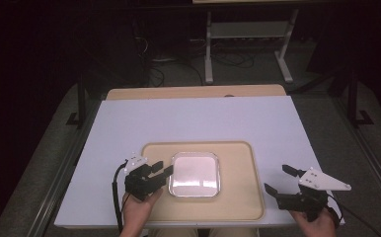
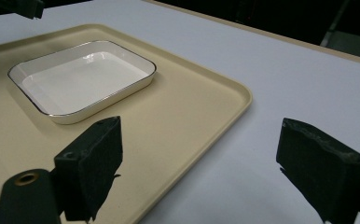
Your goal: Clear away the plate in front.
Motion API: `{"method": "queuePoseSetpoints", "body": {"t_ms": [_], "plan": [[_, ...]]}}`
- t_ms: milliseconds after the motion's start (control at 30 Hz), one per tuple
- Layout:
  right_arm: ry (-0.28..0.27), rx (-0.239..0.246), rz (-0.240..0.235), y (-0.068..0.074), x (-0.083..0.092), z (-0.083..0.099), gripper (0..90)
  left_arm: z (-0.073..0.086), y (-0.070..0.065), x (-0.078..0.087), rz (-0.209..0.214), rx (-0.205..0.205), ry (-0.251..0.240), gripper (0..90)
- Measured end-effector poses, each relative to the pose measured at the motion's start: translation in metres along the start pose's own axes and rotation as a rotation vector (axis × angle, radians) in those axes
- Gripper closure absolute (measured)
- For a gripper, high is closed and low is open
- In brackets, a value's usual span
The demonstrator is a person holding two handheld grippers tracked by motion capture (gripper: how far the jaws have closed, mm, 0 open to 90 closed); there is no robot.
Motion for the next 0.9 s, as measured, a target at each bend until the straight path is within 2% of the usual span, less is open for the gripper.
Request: {"method": "queuePoseSetpoints", "body": {"t_ms": [67, 133, 300, 367, 400, 433, 467, 667, 900], "plan": [[0.001, 0.001, 0.000, 0.000, 0.000, 0.000, 13.4, -0.001, -0.001, 0.000, 0.006, -0.009, -0.002, 53.5], [0.003, 0.002, 0.003, 0.000, 0.000, 0.000, 13.4, -0.004, -0.002, 0.001, 0.037, -0.043, -0.002, 51.2], [0.003, 0.002, 0.004, -0.001, -0.001, 0.000, 13.4, -0.006, -0.001, 0.002, 0.060, -0.080, 0.013, 47.2], [0.003, 0.000, 0.004, -0.001, 0.000, 0.000, 13.4, -0.006, -0.001, 0.002, 0.043, -0.109, 0.020, 45.7], [0.003, 0.001, 0.006, -0.001, 0.000, 0.000, 13.4, -0.005, -0.002, 0.002, 0.038, -0.137, 0.025, 42.5], [0.003, 0.001, 0.006, -0.001, 0.000, 0.000, 13.4, -0.005, -0.002, 0.002, 0.038, -0.137, 0.025, 42.2], [0.003, 0.000, 0.006, -0.001, 0.000, 0.000, 13.4, -0.004, -0.001, 0.003, 0.040, -0.162, 0.026, 41.3], [0.004, -0.002, 0.007, -0.002, -0.001, 0.001, 13.4, 0.000, 0.002, 0.003, 0.074, -0.175, 0.058, 39.3], [0.004, -0.002, 0.009, -0.002, -0.001, 0.001, 13.4, 0.007, 0.007, 0.006, 0.121, -0.226, 0.089, 32.7]]}}
Point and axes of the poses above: each handheld gripper's, and its own axes: x roughly backward along the jaws, z roughly out of its underside, y roughly to its left, the point moved 7 cm from there along -x, roughly forward along the jaws, and after that the axes turned 3 degrees about y, right-handed, at the moved point
